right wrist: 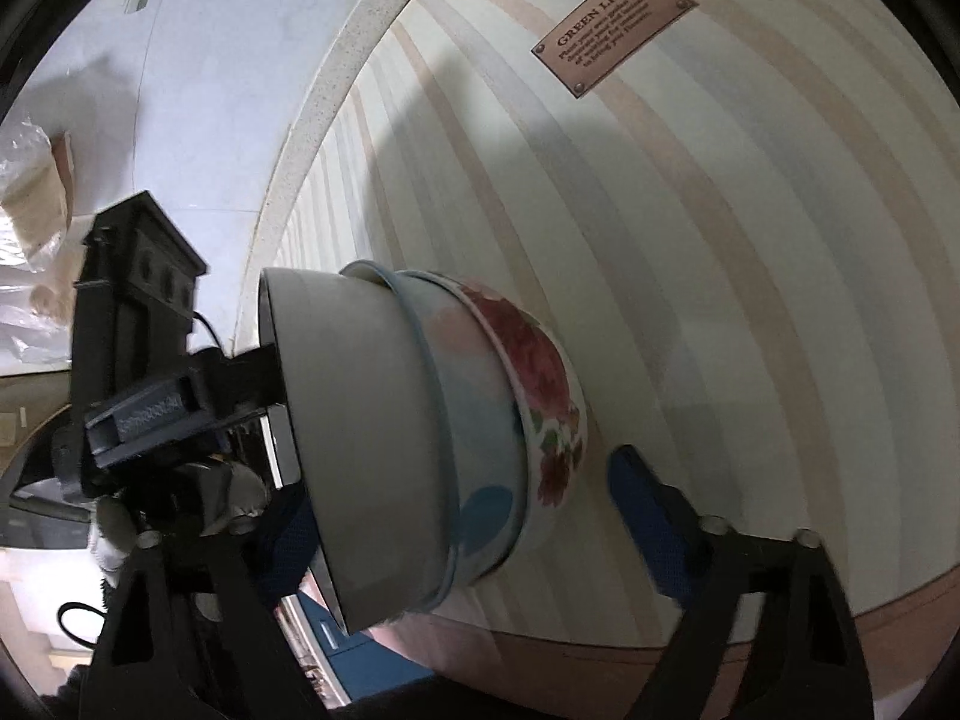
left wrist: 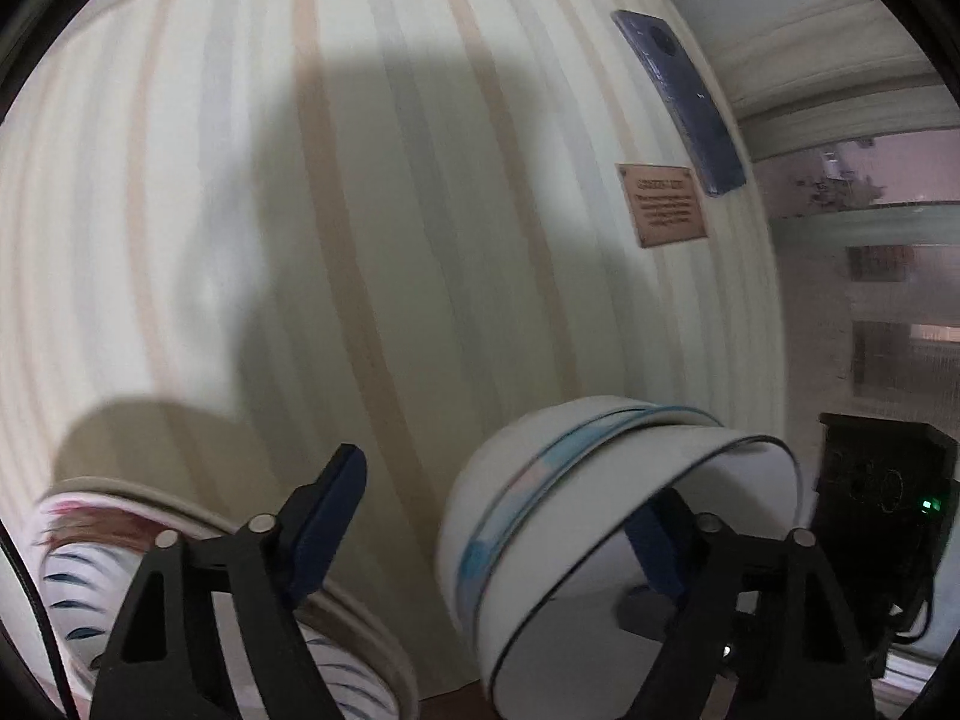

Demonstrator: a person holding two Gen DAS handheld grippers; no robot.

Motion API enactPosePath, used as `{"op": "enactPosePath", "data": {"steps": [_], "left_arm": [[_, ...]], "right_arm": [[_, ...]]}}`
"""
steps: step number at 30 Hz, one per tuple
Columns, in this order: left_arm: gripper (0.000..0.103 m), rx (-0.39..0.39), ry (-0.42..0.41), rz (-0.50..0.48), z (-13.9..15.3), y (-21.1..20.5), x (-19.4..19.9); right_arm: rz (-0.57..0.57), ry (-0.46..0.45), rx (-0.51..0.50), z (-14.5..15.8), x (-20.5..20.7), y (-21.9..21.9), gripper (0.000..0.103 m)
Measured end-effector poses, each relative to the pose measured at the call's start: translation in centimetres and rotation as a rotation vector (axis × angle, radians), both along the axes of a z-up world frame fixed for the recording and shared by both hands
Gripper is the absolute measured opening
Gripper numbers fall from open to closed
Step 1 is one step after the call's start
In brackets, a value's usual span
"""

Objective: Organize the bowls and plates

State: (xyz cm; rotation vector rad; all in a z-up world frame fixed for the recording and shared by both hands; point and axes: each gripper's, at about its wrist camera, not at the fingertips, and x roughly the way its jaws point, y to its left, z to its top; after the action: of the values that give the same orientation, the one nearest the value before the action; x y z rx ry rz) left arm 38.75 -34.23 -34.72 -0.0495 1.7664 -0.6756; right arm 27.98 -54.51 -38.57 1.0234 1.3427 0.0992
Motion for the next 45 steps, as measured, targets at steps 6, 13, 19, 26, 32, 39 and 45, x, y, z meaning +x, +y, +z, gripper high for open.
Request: {"op": "enactPosePath", "data": {"steps": [6,13,19,26,32,39,45], "left_arm": [[0.053,-0.056,0.006,0.006,0.6,-0.6,-0.6],[0.048,-0.028,-0.022,0.029,1.5,-0.2,-1.0],[0.048,-0.010,-0.041,0.025,2.1,0.3,-1.3],[0.048,-0.019,-0.049,0.062,3.3,1.6,-1.2],[0.048,-0.036,-0.070,0.113,5.3,3.8,-0.7],[0.048,-0.039,-0.090,0.196,7.0,8.3,0.2],[0.048,-0.012,-0.105,0.294,7.2,13.4,0.4]], "right_arm": [[-0.032,0.006,-0.008,-0.6,0.4,0.0,0.066],[-0.044,0.017,-0.017,-0.7,0.8,-0.1,0.063],[-0.036,0.042,-0.013,-0.7,0.8,0.4,0.063],[-0.022,0.022,-0.017,1.0,1.1,1.2,0.063],[0.036,-0.003,-0.029,3.2,2.4,2.8,0.063],[0.116,-0.029,-0.016,4.8,5.0,6.4,0.063],[0.213,-0.037,0.007,4.8,7.4,10.5,0.063]]}}
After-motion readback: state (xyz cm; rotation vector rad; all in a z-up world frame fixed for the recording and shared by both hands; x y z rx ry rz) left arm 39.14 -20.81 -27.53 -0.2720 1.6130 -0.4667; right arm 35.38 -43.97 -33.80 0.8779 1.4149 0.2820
